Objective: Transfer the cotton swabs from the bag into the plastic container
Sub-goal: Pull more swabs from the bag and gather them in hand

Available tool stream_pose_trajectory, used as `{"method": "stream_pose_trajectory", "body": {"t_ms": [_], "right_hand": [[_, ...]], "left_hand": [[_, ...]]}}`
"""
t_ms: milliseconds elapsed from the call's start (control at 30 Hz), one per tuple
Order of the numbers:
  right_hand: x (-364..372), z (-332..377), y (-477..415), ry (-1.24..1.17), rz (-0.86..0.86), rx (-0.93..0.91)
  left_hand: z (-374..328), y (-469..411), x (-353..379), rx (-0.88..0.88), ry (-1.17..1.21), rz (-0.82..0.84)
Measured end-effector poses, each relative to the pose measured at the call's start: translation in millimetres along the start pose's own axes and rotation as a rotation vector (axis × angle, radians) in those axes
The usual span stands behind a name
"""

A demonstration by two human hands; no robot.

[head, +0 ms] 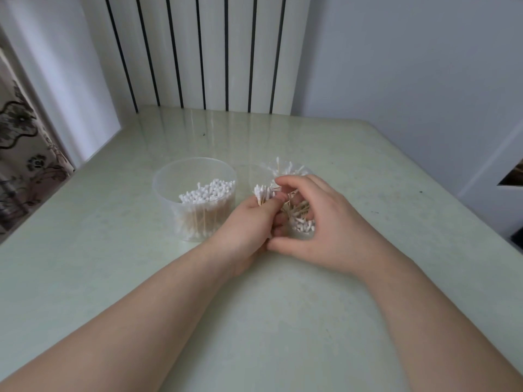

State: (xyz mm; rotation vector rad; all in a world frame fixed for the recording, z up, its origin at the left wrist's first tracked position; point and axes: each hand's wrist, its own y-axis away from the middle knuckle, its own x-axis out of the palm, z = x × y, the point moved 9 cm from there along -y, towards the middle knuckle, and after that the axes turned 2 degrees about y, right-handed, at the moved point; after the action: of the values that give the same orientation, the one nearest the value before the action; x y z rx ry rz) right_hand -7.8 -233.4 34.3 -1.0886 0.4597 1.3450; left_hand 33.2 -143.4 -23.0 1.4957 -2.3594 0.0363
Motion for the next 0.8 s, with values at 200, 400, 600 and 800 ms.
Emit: {"method": "stream_pose_trajectory", "body": {"t_ms": [200, 400, 600, 800], "right_hand": [[-14, -21, -1, 0.189, -0.116, 0.088], [1, -21, -5, 0.324, -0.037, 0.045], [12, -25, -8, 0.433, 0.060, 0.073], [9, -26, -8, 0.386, 0.052, 0.146]], "left_hand": [[-4, -2, -9, 0.059, -0.035, -0.101], [0, -2, -5, 0.044, -0.019, -0.086], [-1, -1, 0, 0.060, -0.035, -0.049], [-1, -2, 1, 0.075, -0.043, -0.020]]}}
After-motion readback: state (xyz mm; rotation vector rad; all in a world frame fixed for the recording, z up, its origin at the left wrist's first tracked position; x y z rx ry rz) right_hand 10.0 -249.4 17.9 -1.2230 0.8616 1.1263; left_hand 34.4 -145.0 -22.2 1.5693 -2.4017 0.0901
